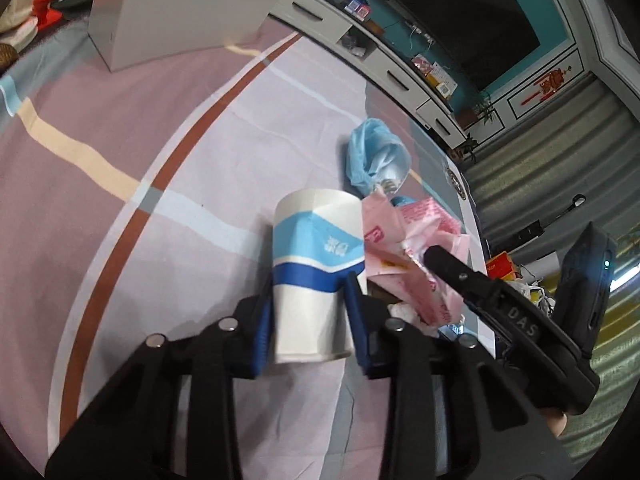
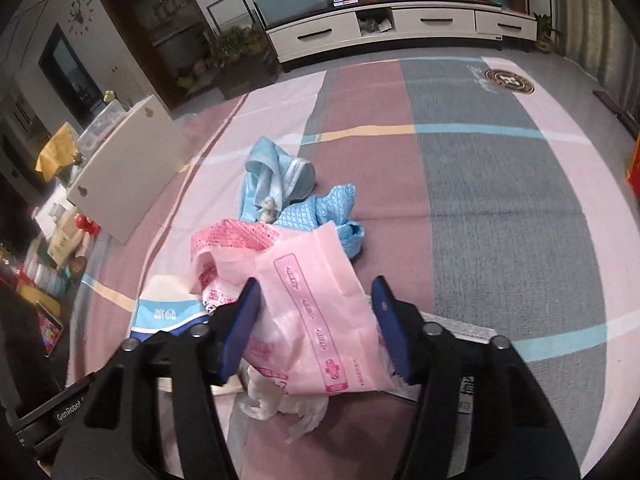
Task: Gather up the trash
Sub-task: 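Grasp the pink wet-wipe pack with the right tool while the left tool grasps the paper cup, then carry the pink wet-wipe pack and white-blue paper cup to the black bin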
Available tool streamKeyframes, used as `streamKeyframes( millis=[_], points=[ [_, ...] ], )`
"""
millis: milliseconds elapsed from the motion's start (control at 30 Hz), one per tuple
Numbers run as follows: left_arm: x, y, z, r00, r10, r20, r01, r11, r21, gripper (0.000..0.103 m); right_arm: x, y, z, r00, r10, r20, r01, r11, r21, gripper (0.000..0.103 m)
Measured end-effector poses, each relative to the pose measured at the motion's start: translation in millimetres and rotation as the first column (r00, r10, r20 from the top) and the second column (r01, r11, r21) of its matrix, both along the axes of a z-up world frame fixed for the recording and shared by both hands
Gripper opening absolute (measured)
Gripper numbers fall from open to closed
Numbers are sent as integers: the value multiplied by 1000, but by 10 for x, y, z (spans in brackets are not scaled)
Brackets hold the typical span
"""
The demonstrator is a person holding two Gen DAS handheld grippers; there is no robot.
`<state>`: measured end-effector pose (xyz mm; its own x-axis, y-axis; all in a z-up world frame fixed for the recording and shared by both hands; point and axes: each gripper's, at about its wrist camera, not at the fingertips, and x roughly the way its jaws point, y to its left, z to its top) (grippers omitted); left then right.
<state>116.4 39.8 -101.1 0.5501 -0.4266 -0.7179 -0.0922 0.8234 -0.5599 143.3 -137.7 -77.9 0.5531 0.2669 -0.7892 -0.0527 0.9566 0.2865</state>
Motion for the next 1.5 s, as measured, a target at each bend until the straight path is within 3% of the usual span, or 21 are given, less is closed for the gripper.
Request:
streamKeyframes(
  millis=[200,267,400,633,767,933,1500],
  points=[
    [-90,-65,121,999,1,47,-2,999,36,27,-95,-68,67,1000,-17,21,17,1000,16,31],
    [-122,-50,158,998,18,59,-21,999,51,25,-172,-126,149,998,-34,45,33,999,24,31],
    [-202,8,216,996,39,81,-41,999,12,24,-368,-275,403,992,-55,113,47,996,73,30],
    [-332,-5,319,991,61,123,-66,997,40,24,-867,-645,737,965,-170,201,158,985,71,30],
    [-369,-44,291,992,73,103,-80,994,72,24,-1147,-822,709,944,-270,190,264,963,56,30],
    [-470,-181,325,990,89,110,-110,975,192,24,-1357,-946,644,936,-299,184,288,954,89,30],
    [-629,-339,445,989,29,145,-59,978,202,24,-1470,-922,652,924,-316,218,318,948,25,30]
  ],
)
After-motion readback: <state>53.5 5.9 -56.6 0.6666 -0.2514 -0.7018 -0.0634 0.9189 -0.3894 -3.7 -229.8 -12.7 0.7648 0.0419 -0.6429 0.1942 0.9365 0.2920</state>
